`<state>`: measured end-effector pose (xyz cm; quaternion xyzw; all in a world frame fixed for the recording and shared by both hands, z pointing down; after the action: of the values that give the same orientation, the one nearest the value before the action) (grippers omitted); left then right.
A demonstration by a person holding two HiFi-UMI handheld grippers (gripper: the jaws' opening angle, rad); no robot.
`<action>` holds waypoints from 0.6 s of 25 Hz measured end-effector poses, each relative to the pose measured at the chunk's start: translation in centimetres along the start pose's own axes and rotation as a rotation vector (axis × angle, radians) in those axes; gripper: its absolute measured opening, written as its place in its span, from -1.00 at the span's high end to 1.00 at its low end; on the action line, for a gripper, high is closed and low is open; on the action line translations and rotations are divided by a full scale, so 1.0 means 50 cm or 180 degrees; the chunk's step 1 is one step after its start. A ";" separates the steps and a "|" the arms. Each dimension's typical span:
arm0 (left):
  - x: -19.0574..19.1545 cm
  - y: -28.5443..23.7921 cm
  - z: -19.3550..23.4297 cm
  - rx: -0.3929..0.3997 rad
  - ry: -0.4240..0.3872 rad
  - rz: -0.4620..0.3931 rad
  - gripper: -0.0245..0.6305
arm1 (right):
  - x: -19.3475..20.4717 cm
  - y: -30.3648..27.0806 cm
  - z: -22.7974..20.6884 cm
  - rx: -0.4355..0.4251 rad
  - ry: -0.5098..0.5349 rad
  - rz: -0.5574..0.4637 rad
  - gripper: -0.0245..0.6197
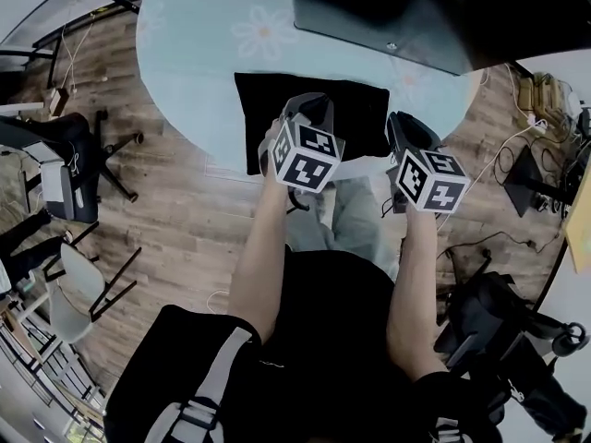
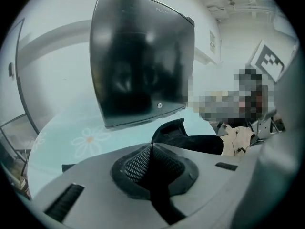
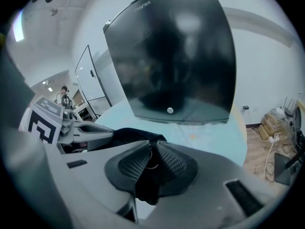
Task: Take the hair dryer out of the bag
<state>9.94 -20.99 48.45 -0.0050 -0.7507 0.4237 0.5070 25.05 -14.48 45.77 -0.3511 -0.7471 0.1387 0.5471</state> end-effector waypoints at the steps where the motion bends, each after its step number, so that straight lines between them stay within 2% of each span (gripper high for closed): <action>1: 0.003 0.002 0.004 -0.0015 0.0007 0.0009 0.85 | 0.008 -0.007 -0.006 -0.0016 -0.0054 0.0041 0.74; 10: 0.041 0.019 0.039 0.0066 0.0068 0.0077 0.85 | 0.072 -0.080 -0.032 -0.0226 -0.0546 0.0309 0.74; 14: 0.038 0.018 0.049 0.0078 0.0190 0.0047 0.85 | 0.080 -0.107 -0.025 -0.0506 -0.0813 0.0257 0.74; 15: 0.036 0.017 0.050 0.0085 0.0207 0.0039 0.85 | 0.077 -0.112 -0.023 -0.0592 -0.0890 0.0205 0.65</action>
<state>6.81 -21.23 48.98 -0.0165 -0.7280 0.4363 0.5286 23.43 -16.08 52.29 -0.4012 -0.8139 0.1339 0.3983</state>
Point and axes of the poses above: the fingertips, and each gripper's own axes: y backward along the fingers, z to its left, x out of its underside, the point moved 5 cm from there along y, backward along the fingers, and after that the axes turned 13 degrees about -x, right-handed, at the moved point
